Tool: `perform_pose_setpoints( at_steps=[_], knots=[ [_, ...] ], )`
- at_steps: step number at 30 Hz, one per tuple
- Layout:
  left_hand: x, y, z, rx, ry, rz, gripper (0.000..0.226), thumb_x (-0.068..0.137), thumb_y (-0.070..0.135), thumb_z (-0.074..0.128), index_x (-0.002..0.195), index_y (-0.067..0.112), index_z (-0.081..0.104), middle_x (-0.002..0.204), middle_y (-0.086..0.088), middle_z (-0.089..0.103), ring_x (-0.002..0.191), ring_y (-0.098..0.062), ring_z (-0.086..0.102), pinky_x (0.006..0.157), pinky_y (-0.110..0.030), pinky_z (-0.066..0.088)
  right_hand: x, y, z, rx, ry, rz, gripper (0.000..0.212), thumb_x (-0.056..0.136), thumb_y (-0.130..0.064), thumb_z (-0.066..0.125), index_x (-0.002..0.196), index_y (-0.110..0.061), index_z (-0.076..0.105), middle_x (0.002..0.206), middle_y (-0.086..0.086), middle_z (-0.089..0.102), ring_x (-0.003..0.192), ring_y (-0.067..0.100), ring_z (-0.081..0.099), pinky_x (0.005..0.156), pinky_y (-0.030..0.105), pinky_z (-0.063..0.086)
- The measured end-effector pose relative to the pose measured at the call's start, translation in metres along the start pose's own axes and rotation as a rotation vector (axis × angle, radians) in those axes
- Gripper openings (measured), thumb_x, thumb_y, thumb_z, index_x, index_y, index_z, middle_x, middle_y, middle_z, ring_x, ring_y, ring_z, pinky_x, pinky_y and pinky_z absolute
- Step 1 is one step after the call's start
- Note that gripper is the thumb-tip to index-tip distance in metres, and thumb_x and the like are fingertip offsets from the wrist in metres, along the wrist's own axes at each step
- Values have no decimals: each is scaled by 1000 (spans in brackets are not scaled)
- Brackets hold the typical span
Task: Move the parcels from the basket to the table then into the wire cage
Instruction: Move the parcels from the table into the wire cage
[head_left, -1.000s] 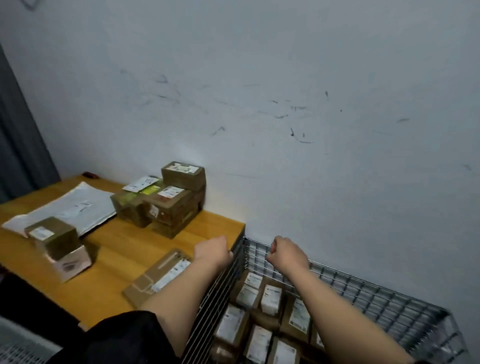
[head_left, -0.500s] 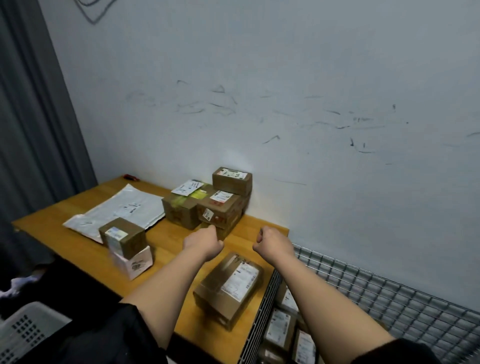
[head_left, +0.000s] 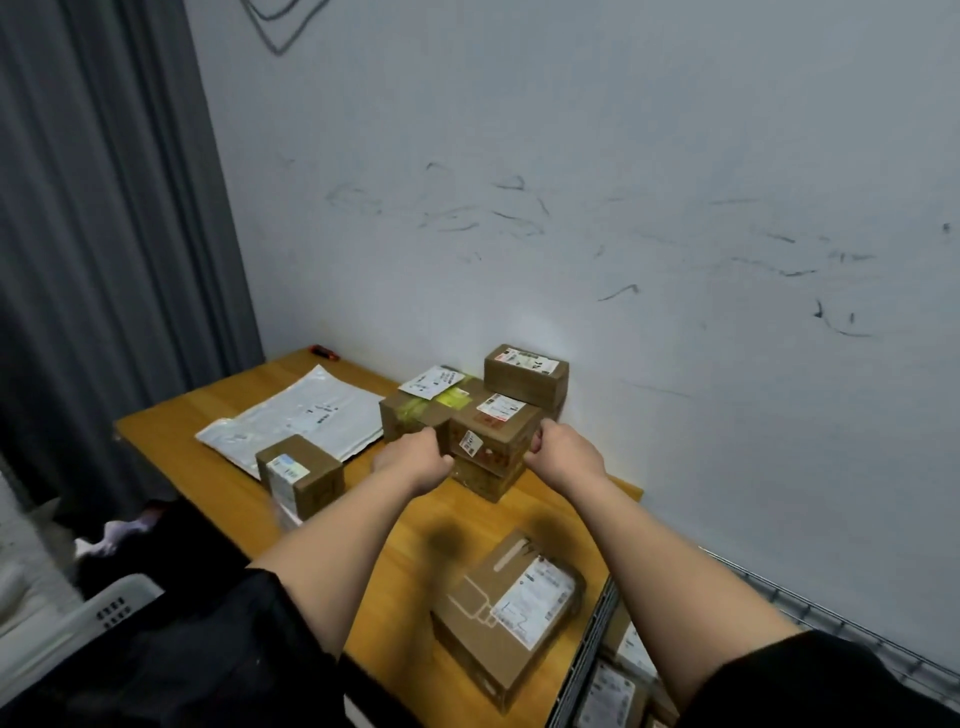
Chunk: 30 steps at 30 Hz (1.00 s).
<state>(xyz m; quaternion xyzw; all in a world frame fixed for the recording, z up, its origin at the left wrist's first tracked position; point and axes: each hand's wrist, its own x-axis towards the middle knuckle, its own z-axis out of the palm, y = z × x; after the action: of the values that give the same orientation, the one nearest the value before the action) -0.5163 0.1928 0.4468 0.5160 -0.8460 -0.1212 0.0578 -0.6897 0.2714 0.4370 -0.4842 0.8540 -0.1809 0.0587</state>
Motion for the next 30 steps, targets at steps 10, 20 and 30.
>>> perform_pose_setpoints(
  at_steps=[10, 20, 30],
  knots=[
    [76, -45, -9, 22, -16, 37, 22, 92, 34, 44, 95, 15, 55, 103, -8, 64, 94, -26, 61, 71, -31, 46, 55, -37, 27, -58, 1, 55, 32, 90, -32, 55, 116, -14, 56, 112, 7, 63, 99, 26, 62, 78, 37, 54],
    [177, -118, -22, 143, -79, 257, 36, 91, 39, 44, 115, 17, 59, 119, -9, 61, 107, -29, 58, 76, -32, 45, 102, -109, 81, -13, -1, 263, 25, 89, -34, 58, 109, -19, 55, 112, 4, 62, 100, 25, 61, 84, 42, 54],
    [233, -134, -11, 140, -180, 346, 31, 91, 39, 41, 111, 19, 55, 119, -8, 60, 103, -29, 57, 87, -37, 50, 126, -119, 102, -21, -2, 424, 35, 90, -41, 55, 118, -21, 55, 111, 2, 62, 98, 22, 62, 81, 42, 56]
  ],
)
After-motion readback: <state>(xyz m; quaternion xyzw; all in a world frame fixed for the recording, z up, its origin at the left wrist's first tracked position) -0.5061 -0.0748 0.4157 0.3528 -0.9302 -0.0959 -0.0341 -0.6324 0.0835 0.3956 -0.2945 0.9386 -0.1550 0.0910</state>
